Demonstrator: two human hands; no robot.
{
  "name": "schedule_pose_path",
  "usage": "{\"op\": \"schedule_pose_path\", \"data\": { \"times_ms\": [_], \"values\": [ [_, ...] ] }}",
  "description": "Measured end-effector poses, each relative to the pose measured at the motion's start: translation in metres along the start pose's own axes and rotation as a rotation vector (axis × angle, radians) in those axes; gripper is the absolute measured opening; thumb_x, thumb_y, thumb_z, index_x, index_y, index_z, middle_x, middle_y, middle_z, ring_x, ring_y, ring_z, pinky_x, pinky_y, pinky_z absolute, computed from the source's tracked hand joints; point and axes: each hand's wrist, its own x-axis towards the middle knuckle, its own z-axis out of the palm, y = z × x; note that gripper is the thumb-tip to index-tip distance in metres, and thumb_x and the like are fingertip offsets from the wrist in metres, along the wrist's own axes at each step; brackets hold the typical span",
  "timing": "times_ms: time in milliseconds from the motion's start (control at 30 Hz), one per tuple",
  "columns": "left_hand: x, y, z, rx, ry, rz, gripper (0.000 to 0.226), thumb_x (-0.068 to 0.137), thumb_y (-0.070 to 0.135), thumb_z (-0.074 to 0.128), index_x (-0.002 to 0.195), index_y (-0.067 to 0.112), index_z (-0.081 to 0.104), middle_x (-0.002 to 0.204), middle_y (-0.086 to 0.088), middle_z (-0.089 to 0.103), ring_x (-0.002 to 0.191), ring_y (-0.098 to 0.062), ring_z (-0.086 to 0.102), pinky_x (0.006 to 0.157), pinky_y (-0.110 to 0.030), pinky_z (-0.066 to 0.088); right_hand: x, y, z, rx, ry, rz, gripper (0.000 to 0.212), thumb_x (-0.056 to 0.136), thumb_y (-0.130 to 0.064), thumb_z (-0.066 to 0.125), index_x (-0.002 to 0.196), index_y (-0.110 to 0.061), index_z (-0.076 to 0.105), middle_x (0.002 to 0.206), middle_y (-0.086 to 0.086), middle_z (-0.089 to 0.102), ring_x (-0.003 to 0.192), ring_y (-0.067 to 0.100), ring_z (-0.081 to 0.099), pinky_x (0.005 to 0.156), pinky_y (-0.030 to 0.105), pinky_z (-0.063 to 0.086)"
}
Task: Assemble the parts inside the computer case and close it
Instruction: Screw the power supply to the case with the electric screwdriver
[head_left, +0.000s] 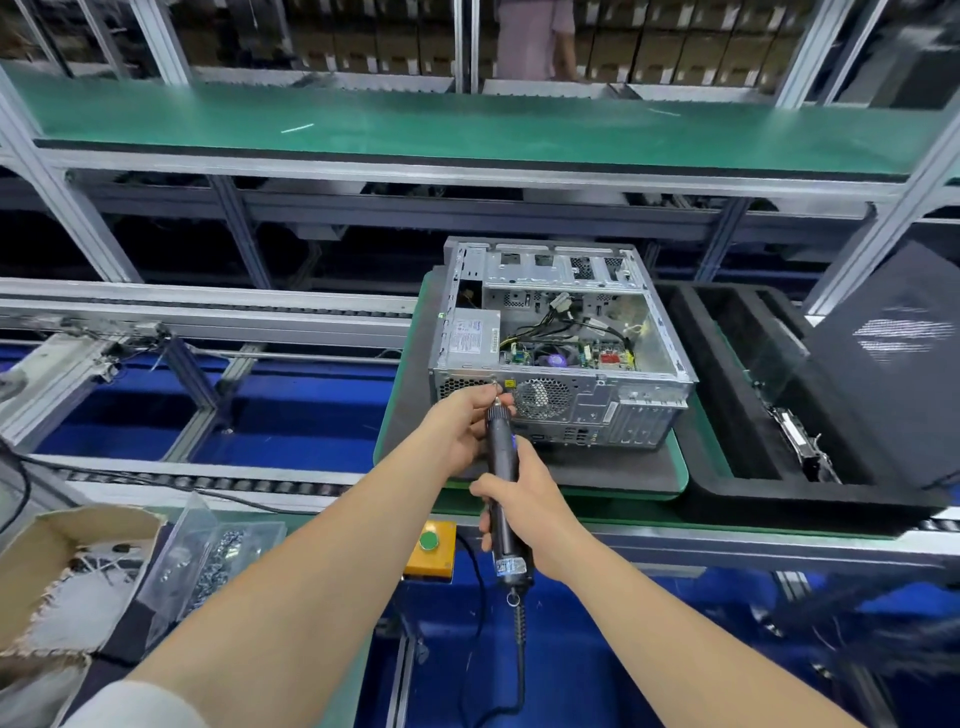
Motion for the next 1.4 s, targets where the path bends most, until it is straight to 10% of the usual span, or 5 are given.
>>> {"op": "schedule_pose_path", "data": {
  "times_ms": [234,667,1401],
  "values": [
    [0.007,0.002,0.001,0.029,0.019,0.025,0.012,0.101,0.010,0.057,0.108,0.012,0.067,0.091,-0.004,0.076,0.086,-0.022,0.069,0.097,-0.040,0.052,0.000,-0.002,0.001,-0.039,0.033,0.000,0.061,0.091,-0.007,0.068,0.135,-0.039,0.043,0.096,0.020,0.056,0.058,0.025,0.061,0.054,0.038,0.057],
    [0.005,0.004,0.002,0.058,0.022,0.053,0.013,0.102,0.012,0.054,0.110,0.011,0.064,0.090,-0.004,0.075,0.091,-0.023,0.069,0.066,-0.026,0.053,0.002,-0.003,0.006,-0.075,0.062,-0.007,0.054,0.087,-0.011,0.073,0.124,-0.040,0.047,0.094,0.019,0.059,0.056,0.026,0.062,0.054,0.041,0.059],
    [-0.001,0.006,0.006,-0.071,-0.156,-0.050,0.017,0.083,0.008,0.059,0.098,0.001,0.061,0.080,-0.013,0.068,0.065,-0.024,0.064,0.071,-0.032,0.054,0.002,-0.005,0.012,0.100,-0.002,0.002,0.075,0.076,0.004,0.080,0.133,-0.032,0.047,0.088,0.015,0.059,0.055,0.026,0.060,0.052,0.037,0.055]
  ]
}}
